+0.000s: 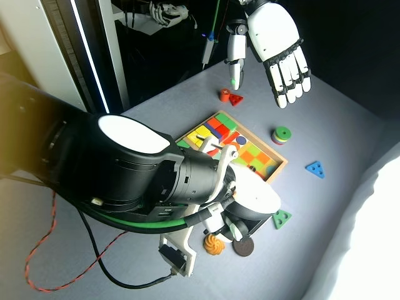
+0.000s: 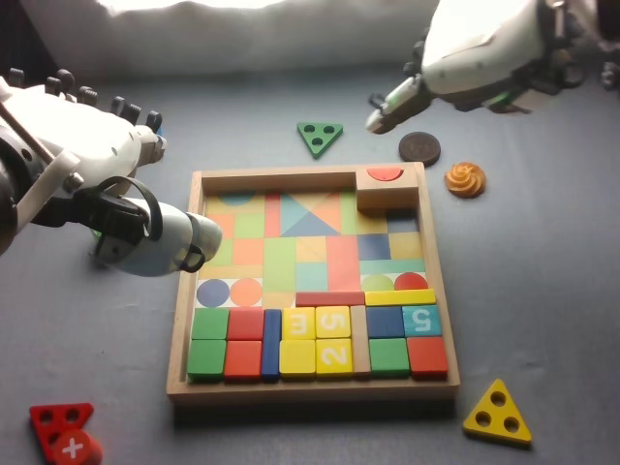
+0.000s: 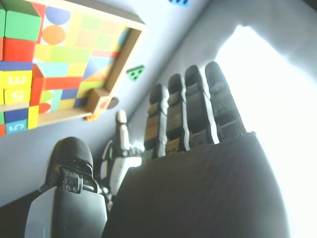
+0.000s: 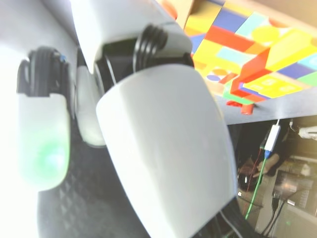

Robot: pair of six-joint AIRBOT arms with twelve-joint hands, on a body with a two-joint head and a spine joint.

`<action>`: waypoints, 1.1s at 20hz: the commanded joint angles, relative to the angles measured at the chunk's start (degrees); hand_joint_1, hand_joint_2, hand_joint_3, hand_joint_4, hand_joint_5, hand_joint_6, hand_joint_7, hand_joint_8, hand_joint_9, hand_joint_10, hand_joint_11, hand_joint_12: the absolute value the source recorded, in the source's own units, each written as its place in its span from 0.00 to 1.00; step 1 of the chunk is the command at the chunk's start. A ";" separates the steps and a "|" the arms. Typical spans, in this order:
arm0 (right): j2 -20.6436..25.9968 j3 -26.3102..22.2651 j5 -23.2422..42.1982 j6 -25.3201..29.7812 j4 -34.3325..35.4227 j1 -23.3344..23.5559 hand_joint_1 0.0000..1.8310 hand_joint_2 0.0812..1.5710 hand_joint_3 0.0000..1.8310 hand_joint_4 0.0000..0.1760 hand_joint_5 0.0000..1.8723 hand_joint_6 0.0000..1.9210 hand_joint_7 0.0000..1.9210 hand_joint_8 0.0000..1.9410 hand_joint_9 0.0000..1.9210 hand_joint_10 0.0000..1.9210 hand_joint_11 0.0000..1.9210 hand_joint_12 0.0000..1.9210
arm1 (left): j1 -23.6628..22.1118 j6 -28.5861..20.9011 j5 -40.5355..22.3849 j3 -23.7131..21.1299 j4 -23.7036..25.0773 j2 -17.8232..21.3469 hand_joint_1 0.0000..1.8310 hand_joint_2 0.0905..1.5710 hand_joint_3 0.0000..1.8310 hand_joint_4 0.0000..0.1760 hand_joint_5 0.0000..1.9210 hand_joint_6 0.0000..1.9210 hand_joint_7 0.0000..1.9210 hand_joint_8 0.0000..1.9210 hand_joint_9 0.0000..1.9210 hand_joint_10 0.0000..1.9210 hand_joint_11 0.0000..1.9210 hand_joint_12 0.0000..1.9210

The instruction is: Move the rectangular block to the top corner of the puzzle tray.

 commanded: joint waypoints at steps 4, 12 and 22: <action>5.23 -6.05 -1.95 -0.09 3.89 -1.64 0.95 0.64 0.18 0.00 0.25 0.01 0.77 1.00 0.90 1.00 0.98 1.00 | -0.45 0.30 0.08 -0.23 5.07 0.76 0.00 0.76 0.00 0.00 0.09 0.00 0.10 0.00 0.08 0.00 0.00 0.11; 12.17 -16.60 -5.61 4.92 4.14 -4.02 0.95 0.65 0.18 0.00 0.21 0.00 0.78 1.00 0.90 1.00 1.00 1.00 | -0.57 0.30 0.06 -0.23 4.66 0.72 0.00 0.76 0.00 0.00 0.08 0.00 0.09 0.00 0.07 0.00 0.00 0.09; 15.67 -23.38 -7.21 4.93 3.11 -7.24 0.92 0.68 0.15 0.00 0.24 0.01 0.80 1.00 0.89 1.00 0.98 1.00 | -0.54 0.30 0.04 -0.21 4.89 0.72 0.00 0.76 0.00 0.00 0.08 0.00 0.09 0.00 0.07 0.00 0.00 0.12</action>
